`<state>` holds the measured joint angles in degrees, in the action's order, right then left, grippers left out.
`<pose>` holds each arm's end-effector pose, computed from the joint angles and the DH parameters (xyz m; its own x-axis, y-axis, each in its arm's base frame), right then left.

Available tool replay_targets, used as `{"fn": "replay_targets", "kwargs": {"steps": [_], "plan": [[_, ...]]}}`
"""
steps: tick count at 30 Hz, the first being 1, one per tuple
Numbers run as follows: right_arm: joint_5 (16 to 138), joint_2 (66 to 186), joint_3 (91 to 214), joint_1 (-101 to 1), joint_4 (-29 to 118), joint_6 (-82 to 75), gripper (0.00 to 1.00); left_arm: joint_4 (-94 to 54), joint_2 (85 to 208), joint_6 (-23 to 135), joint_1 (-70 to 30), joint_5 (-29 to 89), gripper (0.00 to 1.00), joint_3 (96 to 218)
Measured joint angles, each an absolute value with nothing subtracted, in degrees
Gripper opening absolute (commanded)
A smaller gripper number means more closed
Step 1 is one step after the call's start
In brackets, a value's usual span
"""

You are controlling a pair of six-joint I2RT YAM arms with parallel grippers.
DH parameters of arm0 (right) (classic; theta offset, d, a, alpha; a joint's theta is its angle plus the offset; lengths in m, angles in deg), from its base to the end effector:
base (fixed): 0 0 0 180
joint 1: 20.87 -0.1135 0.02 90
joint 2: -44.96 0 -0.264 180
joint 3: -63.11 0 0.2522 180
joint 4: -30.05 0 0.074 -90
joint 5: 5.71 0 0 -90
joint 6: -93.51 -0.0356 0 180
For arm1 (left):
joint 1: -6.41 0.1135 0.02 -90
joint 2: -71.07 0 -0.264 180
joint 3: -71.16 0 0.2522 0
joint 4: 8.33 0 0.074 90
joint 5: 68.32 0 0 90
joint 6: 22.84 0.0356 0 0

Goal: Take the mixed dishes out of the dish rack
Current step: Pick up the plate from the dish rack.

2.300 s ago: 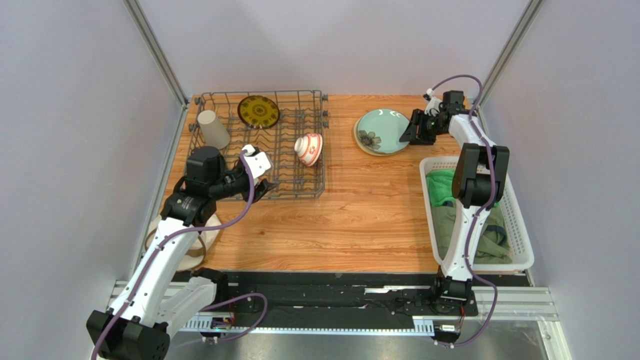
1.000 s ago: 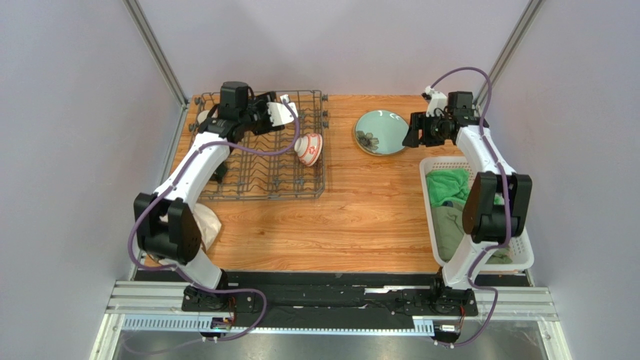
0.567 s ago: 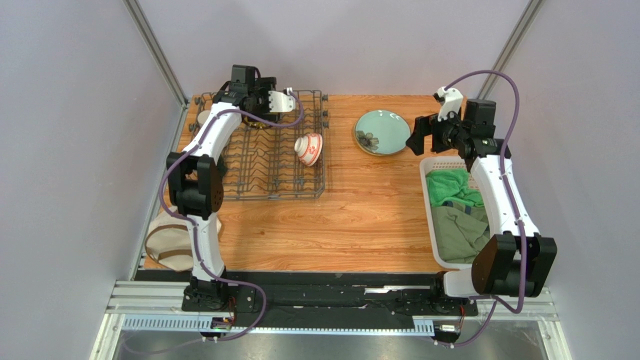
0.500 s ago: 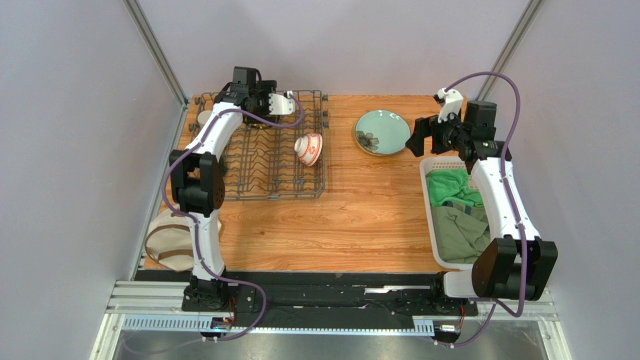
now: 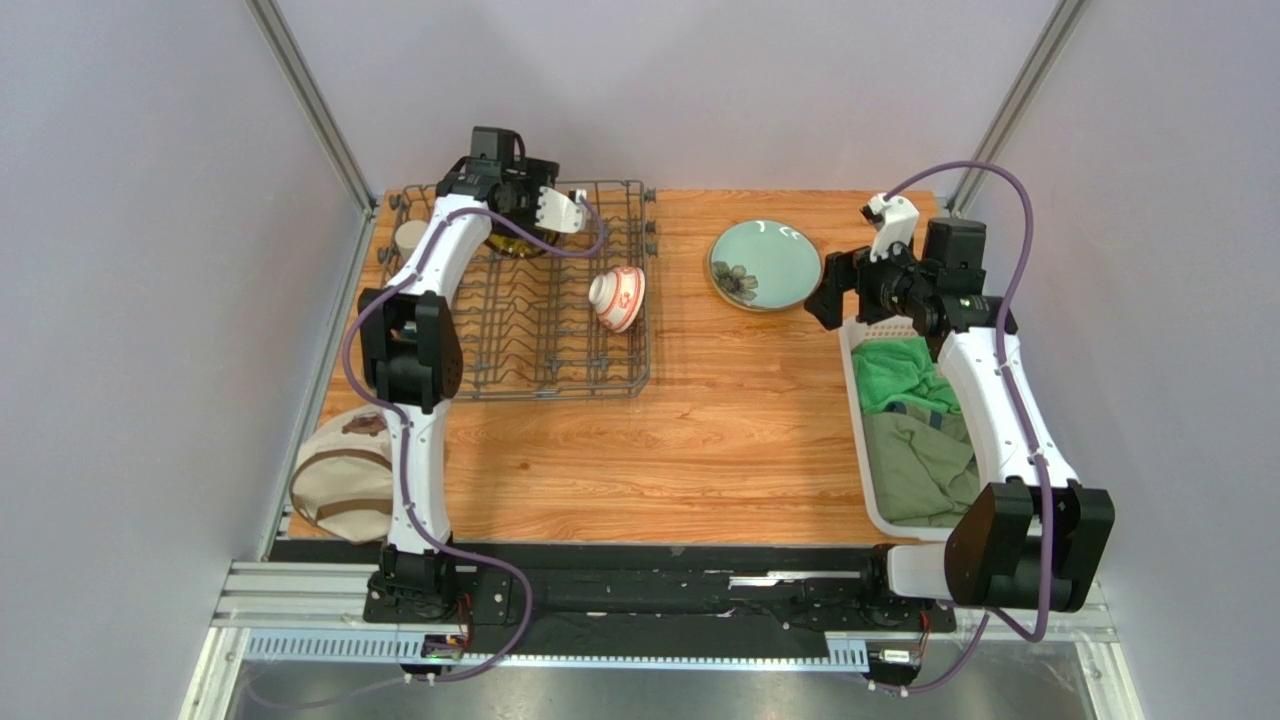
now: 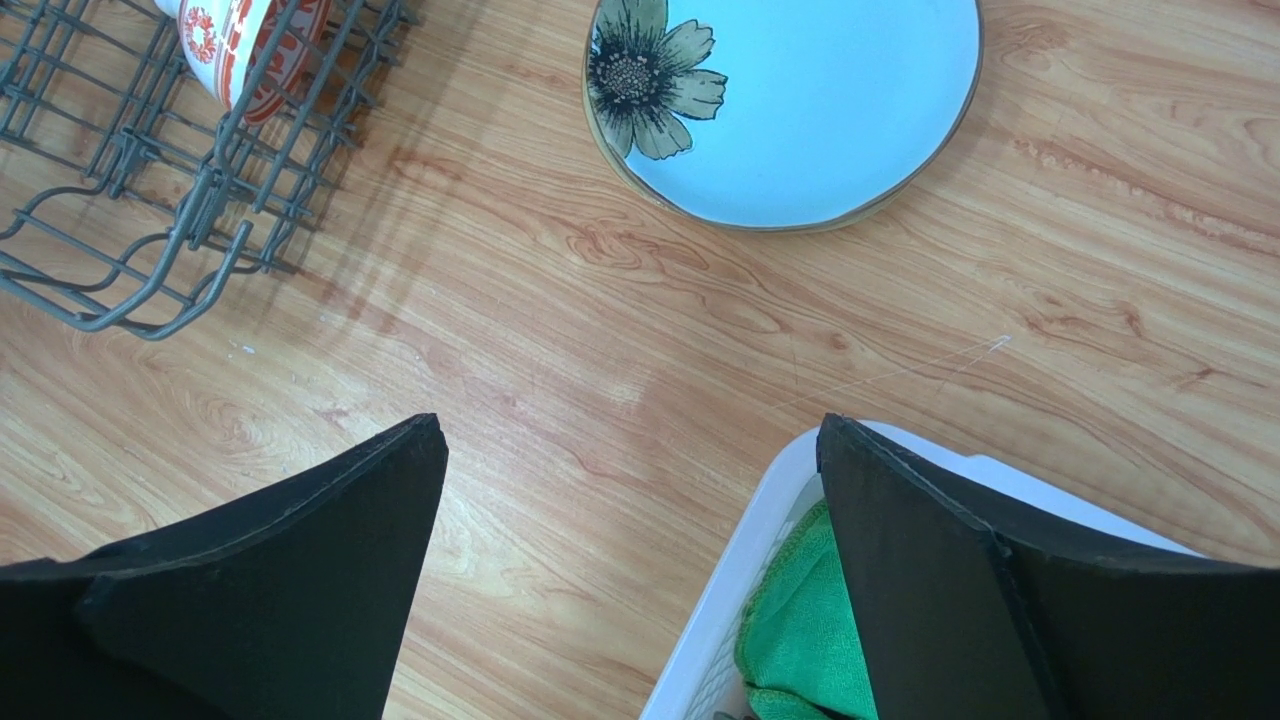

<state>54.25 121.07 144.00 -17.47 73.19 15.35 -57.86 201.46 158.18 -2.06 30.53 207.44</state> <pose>0.2907 0.0006 0.3257 -0.5365 -0.1461 -0.8312 -0.4604 0.8761 0.1432 0.5145 -0.0821 0.2651 0.2678 0.9590 -0.0933 0.6779 -0.1187 0.7255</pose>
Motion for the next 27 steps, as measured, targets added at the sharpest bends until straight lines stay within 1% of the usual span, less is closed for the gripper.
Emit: {"fn": "replay_targets", "kwargs": {"steps": [4,7,10,12,13,16,18,21,22,24,25,27], "plan": [[54.25,121.77,143.43,-17.47,72.82,15.37,0.99,-58.97,202.73,160.25,-1.78,30.29,0.84,209.73],[54.27,122.43,143.21,-17.47,72.65,15.37,0.99,-60.09,203.89,161.24,-1.73,30.13,0.8,211.13],[54.31,122.71,143.13,-17.47,72.5,15.37,0.99,-61.12,204.61,161.7,-1.67,30.13,0.71,211.57],[54.31,122.71,142.89,-17.47,72.19,15.37,0.99,-61.73,205.33,161.92,-1.67,30.13,0.68,212.33],[54.31,122.71,142.71,-17.47,72.17,15.37,0.99,-62.19,205.7,162.05,-1.67,30.13,0.63,212.88],[54.38,122.73,142.23,-17.47,72.12,15.37,0.99,-62.95,206.46,162.24,-1.67,30.11,0.55,213.82],[54.4,122.76,142.03,-17.47,71.99,15.39,0.99,-63.28,206.75,162.53,-1.67,30.02,0.51,213.99],[54.42,122.76,141.77,-17.47,71.82,15.39,0.98,-63.04,206.84,162.79,-1.69,29.78,0.37,214.34],[54.42,122.76,141.71,-17.47,71.82,15.39,0.98,-62.91,206.84,162.88,-1.69,29.72,0.28,214.54],[54.45,122.76,141.62,-17.47,71.8,15.39,0.98,-62.47,206.84,162.81,-1.69,29.67,0.24,214.74],[54.45,122.76,141.6,-17.47,71.8,15.39,0.98,-61.75,206.84,162.75,-1.69,29.52,0.2,214.78],[54.45,122.76,141.49,-17.47,71.77,15.39,0.98,-61.09,206.84,162.66,-1.69,29.5,0.17,214.72]]}}
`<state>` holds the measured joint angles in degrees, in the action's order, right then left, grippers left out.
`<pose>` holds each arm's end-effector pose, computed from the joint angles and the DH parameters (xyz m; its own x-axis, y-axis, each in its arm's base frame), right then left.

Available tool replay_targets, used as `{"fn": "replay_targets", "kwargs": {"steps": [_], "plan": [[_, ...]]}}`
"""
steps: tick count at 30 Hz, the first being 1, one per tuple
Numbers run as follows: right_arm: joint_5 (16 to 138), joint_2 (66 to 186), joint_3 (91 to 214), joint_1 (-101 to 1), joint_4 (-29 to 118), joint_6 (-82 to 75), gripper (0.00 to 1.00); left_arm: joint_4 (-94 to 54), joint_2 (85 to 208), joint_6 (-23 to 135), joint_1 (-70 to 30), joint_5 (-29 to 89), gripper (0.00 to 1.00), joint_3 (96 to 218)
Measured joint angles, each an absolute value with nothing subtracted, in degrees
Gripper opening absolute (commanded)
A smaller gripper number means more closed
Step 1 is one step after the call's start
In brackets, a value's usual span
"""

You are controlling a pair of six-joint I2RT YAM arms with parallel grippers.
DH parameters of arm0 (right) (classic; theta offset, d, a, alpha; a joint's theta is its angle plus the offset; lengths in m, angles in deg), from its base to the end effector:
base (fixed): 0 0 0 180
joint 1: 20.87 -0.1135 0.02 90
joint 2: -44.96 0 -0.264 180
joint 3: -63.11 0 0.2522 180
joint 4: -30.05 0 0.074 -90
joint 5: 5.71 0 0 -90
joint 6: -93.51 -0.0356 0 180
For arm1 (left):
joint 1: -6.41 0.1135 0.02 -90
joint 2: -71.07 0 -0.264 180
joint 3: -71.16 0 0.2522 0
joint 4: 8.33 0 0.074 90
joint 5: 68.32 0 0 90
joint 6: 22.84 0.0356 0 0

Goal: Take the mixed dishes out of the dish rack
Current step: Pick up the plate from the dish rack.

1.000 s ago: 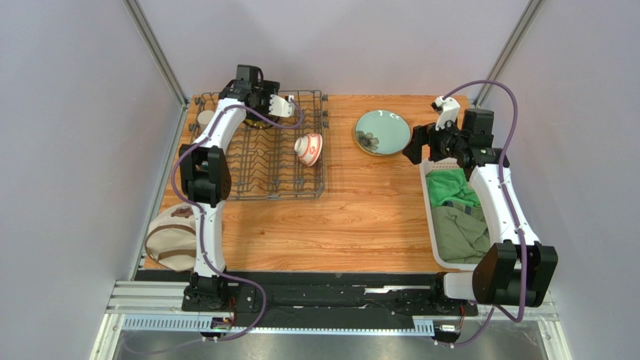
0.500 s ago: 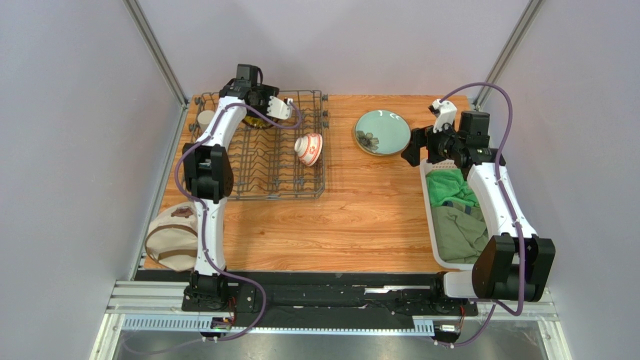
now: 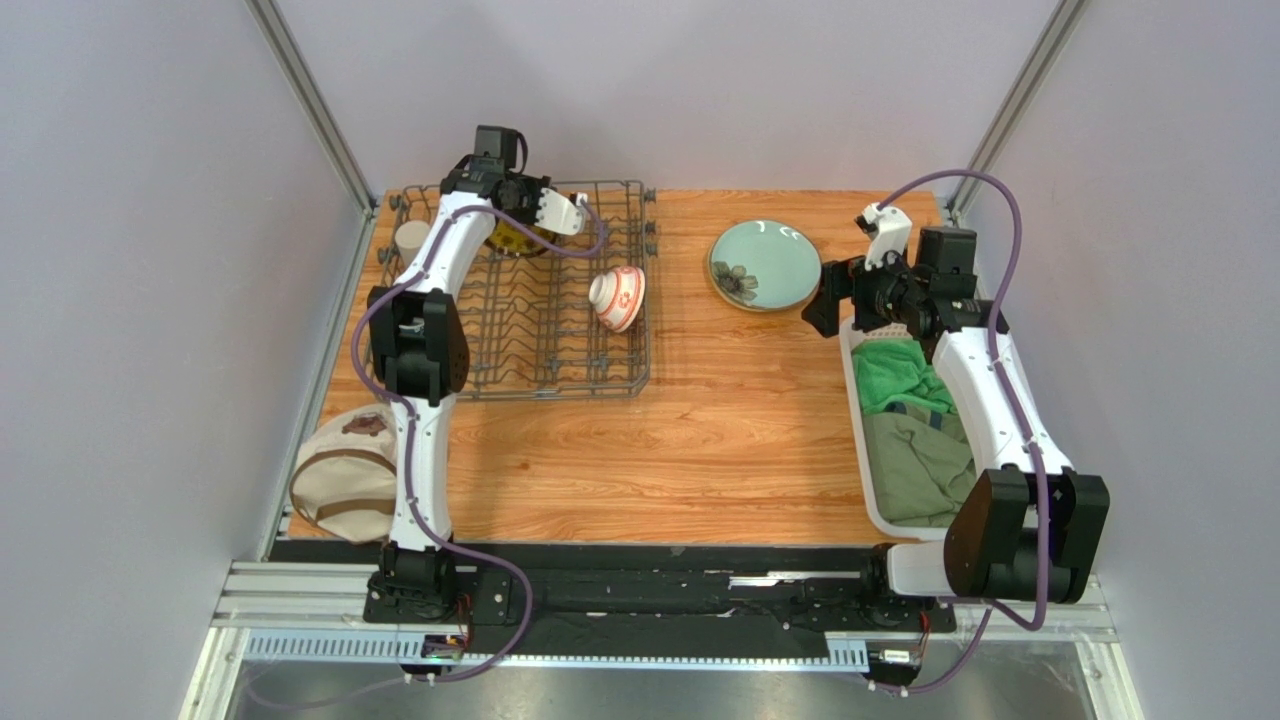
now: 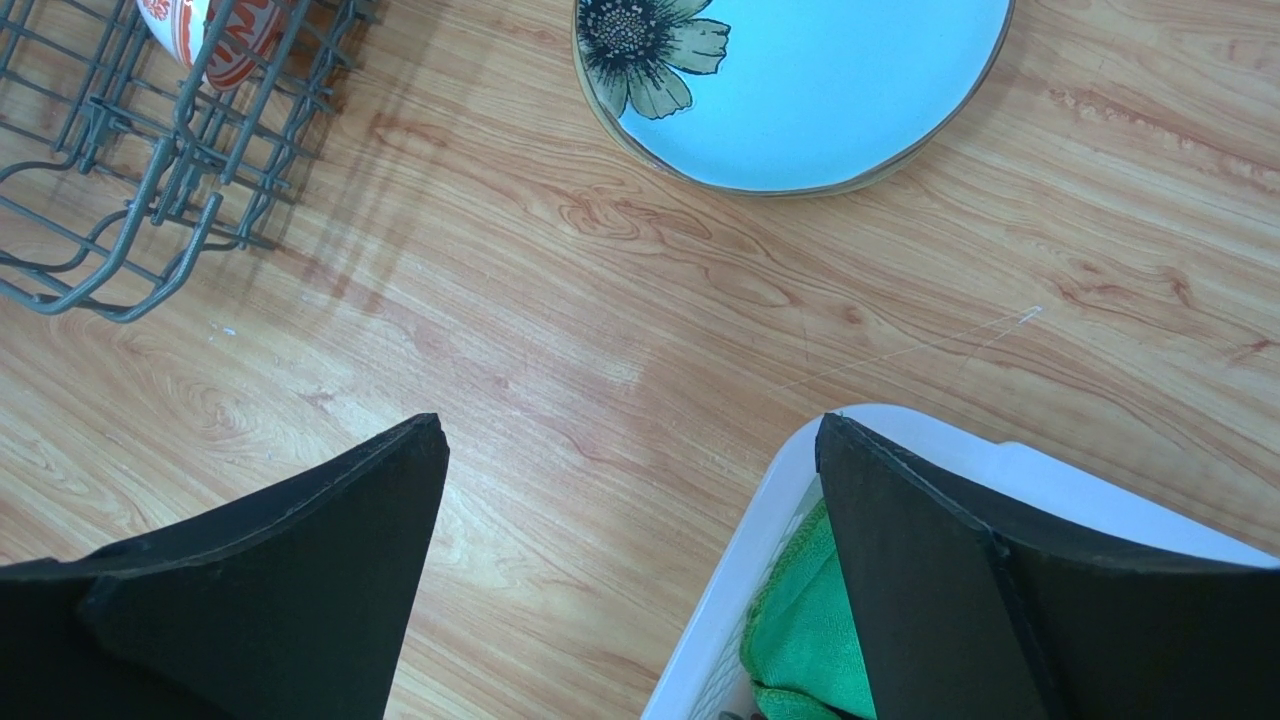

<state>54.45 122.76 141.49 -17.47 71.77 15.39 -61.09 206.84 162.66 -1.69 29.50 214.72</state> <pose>0.2959 0.0002 0.3051 -0.5763 -0.1446 -0.8044 -0.4509 0.8771 0.1653 0.5303 -0.0804 0.2546 0.3009 0.9533 -0.0279 0.6740 -0.1918 0.7134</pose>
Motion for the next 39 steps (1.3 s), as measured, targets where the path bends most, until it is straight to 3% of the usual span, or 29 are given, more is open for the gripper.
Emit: {"fn": "replay_targets", "kwargs": {"steps": [8,39], "plan": [[54.69,122.78,141.36,-17.47,71.75,15.44,0.98,-59.89,204.96,161.48,-1.71,29.54,0.0,211.68],[52.7,122.71,140.92,-17.47,71.8,15.44,0.97,-59.37,190.2,150.83,-1.69,28.58,0.0,201.69]]}}
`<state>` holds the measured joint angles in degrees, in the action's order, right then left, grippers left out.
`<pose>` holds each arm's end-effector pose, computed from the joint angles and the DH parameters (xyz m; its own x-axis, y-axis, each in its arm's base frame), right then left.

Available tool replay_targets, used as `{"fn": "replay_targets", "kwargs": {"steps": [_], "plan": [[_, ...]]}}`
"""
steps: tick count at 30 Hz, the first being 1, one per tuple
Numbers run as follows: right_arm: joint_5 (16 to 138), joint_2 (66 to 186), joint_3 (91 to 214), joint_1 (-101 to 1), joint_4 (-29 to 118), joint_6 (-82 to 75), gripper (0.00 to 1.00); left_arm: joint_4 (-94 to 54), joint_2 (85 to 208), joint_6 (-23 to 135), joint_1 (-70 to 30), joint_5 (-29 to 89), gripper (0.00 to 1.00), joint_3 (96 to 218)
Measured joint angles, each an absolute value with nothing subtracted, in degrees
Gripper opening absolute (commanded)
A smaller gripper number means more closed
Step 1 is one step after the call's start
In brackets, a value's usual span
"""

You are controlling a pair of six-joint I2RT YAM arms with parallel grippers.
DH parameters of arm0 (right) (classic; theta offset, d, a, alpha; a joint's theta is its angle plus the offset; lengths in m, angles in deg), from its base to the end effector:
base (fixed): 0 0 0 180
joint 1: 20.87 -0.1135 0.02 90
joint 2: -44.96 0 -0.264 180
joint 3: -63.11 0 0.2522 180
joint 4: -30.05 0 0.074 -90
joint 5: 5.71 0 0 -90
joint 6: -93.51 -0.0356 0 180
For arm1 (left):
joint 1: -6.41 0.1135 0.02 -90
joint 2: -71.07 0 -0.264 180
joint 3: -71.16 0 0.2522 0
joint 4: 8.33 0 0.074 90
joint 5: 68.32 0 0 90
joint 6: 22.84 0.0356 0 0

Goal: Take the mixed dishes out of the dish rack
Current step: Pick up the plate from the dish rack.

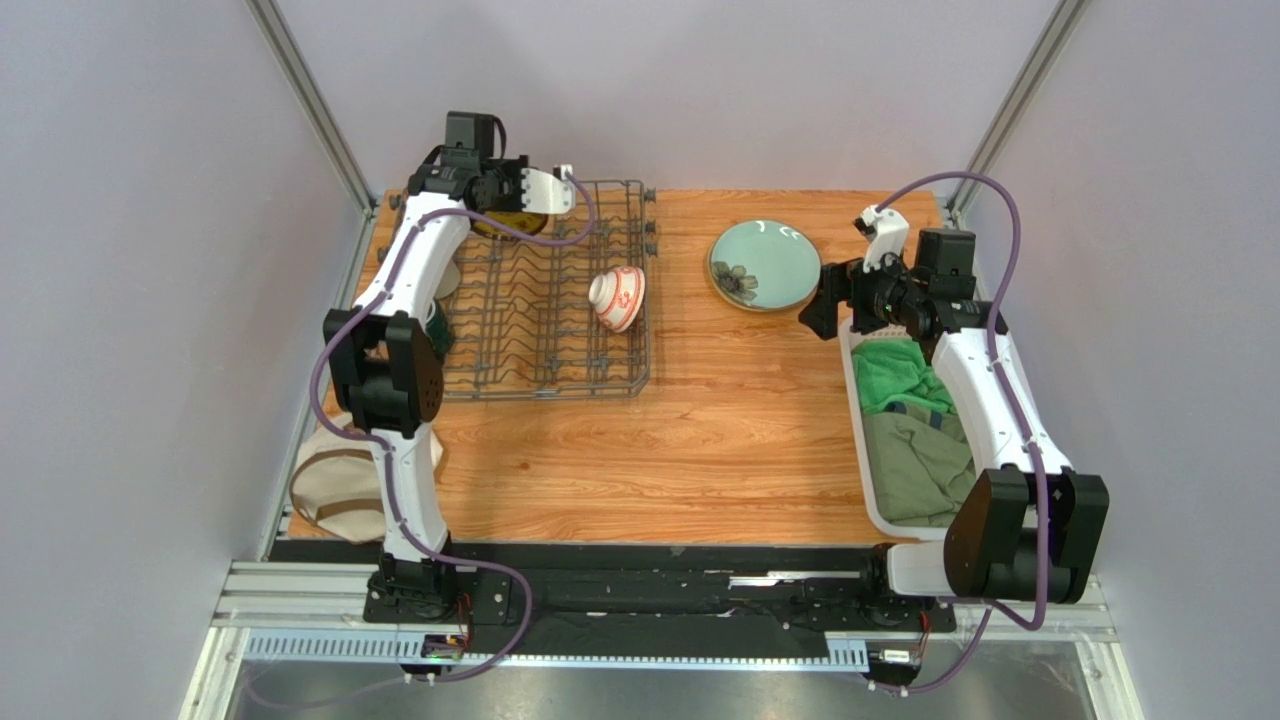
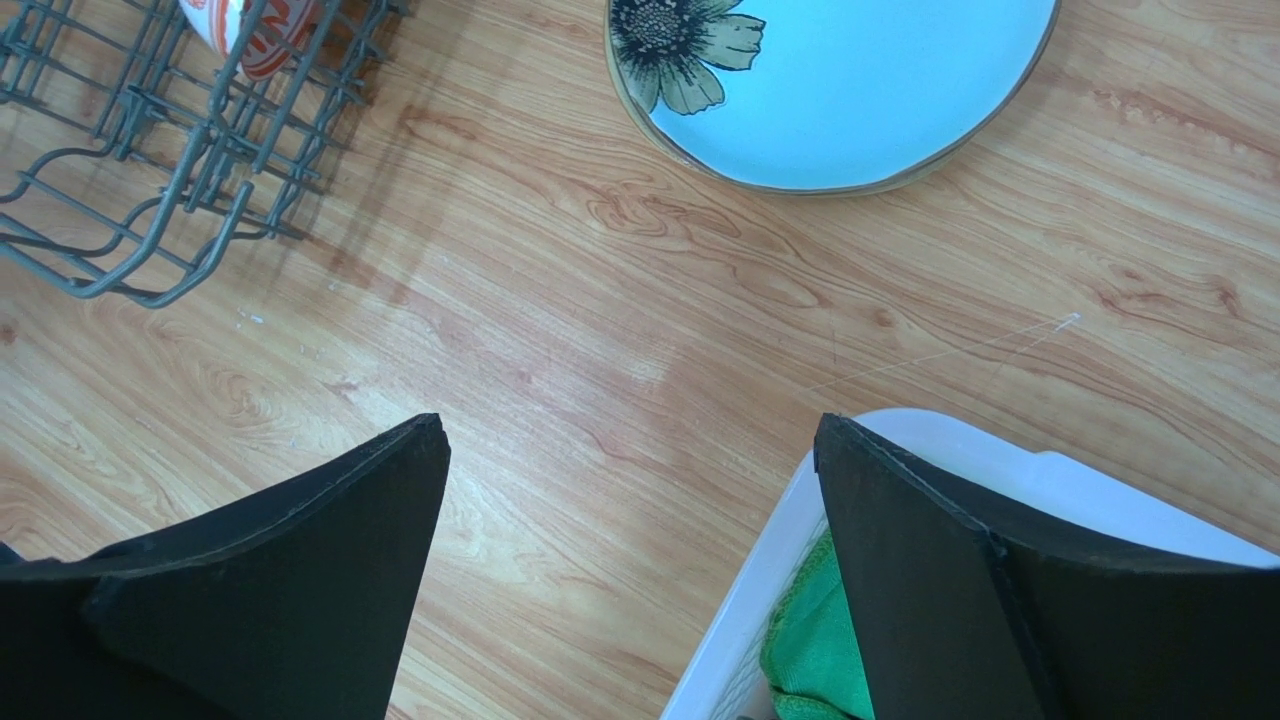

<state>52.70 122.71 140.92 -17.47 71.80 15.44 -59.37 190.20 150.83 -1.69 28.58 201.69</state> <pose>0.2947 0.0012 0.3024 -0.5793 -0.1420 -0.8026 -0.4699 0.8628 0.1865 0.4745 -0.0719 0.3242 0.1604 0.9738 -0.1611 0.6533 0.0176 0.7569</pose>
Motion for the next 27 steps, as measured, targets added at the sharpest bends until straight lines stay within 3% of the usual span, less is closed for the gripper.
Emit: {"fn": "replay_targets", "kwargs": {"steps": [13,27], "plan": [[45.79,120.46,142.41,-20.29,71.82,12.68,0.97,-62.82,172.78,135.03,-1.69,31.75,0.0,195.35],[47.12,118.82,148.5,-42.91,65.28,8.99,0.92,-64.92,145.83,111.69,-5.93,47.77,0.0,172.79]]}}
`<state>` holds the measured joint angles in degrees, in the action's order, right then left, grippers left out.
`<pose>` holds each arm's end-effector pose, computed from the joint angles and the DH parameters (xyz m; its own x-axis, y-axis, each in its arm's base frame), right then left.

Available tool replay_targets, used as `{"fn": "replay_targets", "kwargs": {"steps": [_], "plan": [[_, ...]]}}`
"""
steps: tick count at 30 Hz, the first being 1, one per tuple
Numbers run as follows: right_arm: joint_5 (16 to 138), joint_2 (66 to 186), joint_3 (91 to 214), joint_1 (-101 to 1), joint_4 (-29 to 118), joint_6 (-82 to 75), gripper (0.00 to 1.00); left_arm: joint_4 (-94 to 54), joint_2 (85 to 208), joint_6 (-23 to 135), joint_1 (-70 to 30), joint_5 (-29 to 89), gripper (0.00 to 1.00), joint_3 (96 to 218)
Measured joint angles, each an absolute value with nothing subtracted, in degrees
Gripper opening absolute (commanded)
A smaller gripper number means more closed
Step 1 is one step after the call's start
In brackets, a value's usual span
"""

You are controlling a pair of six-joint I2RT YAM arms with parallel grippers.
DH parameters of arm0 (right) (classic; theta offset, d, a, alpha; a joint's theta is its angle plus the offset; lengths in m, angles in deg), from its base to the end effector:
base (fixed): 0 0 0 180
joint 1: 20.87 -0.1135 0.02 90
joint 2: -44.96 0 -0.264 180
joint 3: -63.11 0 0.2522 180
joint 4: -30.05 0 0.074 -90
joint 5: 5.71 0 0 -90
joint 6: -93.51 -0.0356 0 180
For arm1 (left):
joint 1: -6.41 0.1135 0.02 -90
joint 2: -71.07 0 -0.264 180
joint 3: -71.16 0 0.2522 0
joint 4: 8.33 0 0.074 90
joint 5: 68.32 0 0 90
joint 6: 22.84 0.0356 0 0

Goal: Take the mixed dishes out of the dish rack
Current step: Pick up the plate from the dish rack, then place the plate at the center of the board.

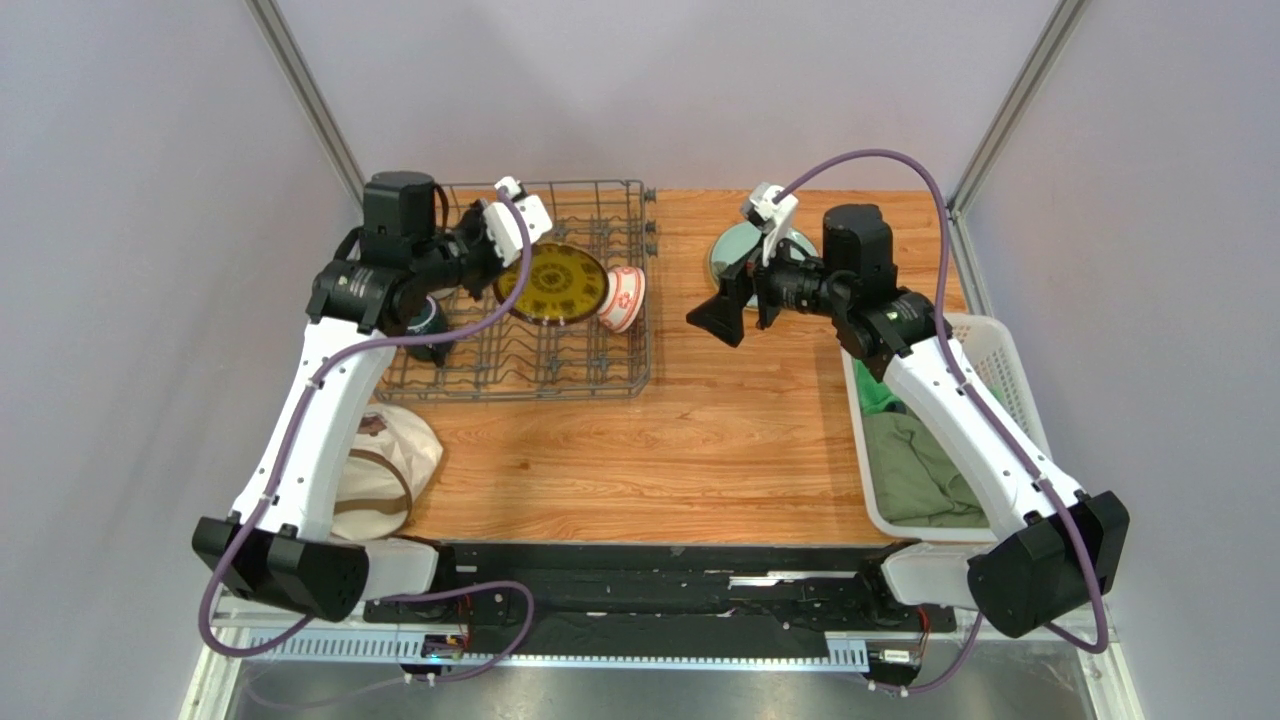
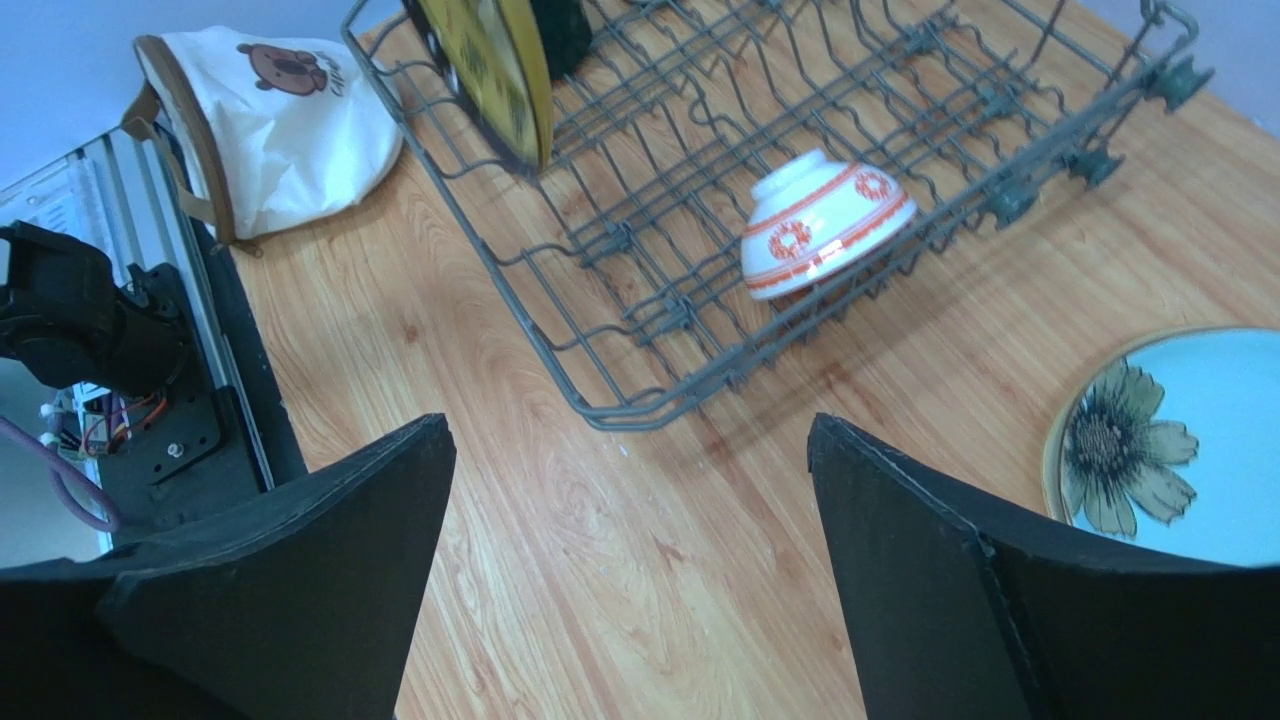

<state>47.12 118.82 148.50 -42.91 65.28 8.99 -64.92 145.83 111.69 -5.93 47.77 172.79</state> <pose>0.2584 0.1278 0.3764 -0.2933 -0.2009 -0.9347 -0.8437 0.5142 0.1543 0.2581 -0.0725 0.4297 0.0510 0.6336 -0.7720 0.7424 0.4930 0.4536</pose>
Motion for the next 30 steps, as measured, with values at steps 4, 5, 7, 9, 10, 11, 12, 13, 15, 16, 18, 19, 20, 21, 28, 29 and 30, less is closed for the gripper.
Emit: {"fn": "replay_targets", "kwargs": {"steps": [4,5,7,9,10,11,12,13,15,16,18,19,20,21,28,29,30], "plan": [[48.41,119.83,150.62,-47.74,64.17,9.01,0.91,-65.09,142.34,106.07,-7.46,52.51,0.0,167.22],[48.59,120.0,150.86,-48.83,64.04,9.21,0.91,-65.12,141.86,104.93,-7.5,53.45,0.0,166.26],[49.18,120.64,151.32,-51.67,64.15,9.69,0.9,-65.12,141.09,103.06,-7.48,55.03,0.0,164.73],[49.68,121.62,152.0,-53.93,64.39,10.08,0.88,-65.09,140.48,101.35,-7.48,56.56,0.0,163.55],[49.79,122.21,152.31,-54.93,64.39,10.34,0.88,-64.98,140.15,100.56,-7.48,57.17,0.0,163.02],[49.83,122.89,152.61,-55.89,64.43,10.5,0.86,-64.96,139.8,99.95,-7.5,57.72,0.0,162.52],[49.88,123.46,152.85,-56.55,64.45,10.67,0.86,-64.83,139.36,99.34,-7.53,58.26,0.0,161.97],[50.05,124.05,153.09,-57.12,64.5,10.89,0.85,-64.7,138.88,98.79,-7.57,58.81,0.0,161.41],[50.73,125.07,153.4,-58.19,64.61,11.26,0.79,-64.59,137.96,97.85,-7.79,59.75,0.0,160.55],[51.17,125.55,153.62,-58.69,64.74,11.57,0.78,-64.48,137.53,97.42,-7.85,60.23,0.0,160.23],[51.82,126.45,154.21,-59.41,65.3,12.09,0.73,-64.42,136.72,96.83,-8.05,61.02,0.0,159.79],[52.0,126.89,154.47,-59.7,65.46,12.33,0.71,-64.22,136.33,96.65,-8.14,61.37,0.0,159.55],[52.24,127.39,154.86,-60.0,65.68,12.53,0.67,-64.07,135.87,96.39,-8.22,61.78,0.0,159.22],[52.41,127.96,155.19,-60.4,65.83,12.66,0.63,-63.85,135.28,96.02,-8.27,62.15,0.0,158.76],[53.2,129.82,155.8,-62.14,66.9,13.95,0.0,-62.69,133.44,94.36,-8.6,63.05,0.08,156.01],[54.18,129.92,155.85,-62.38,67.16,13.91,0.0,-62.67,133.42,94.25,-8.6,63.14,0.11,155.77],[54.9,130.06,155.87,-62.36,67.14,14.04,0.0,-62.58,133.31,93.85,-8.64,63.33,0.16,155.44]]}}
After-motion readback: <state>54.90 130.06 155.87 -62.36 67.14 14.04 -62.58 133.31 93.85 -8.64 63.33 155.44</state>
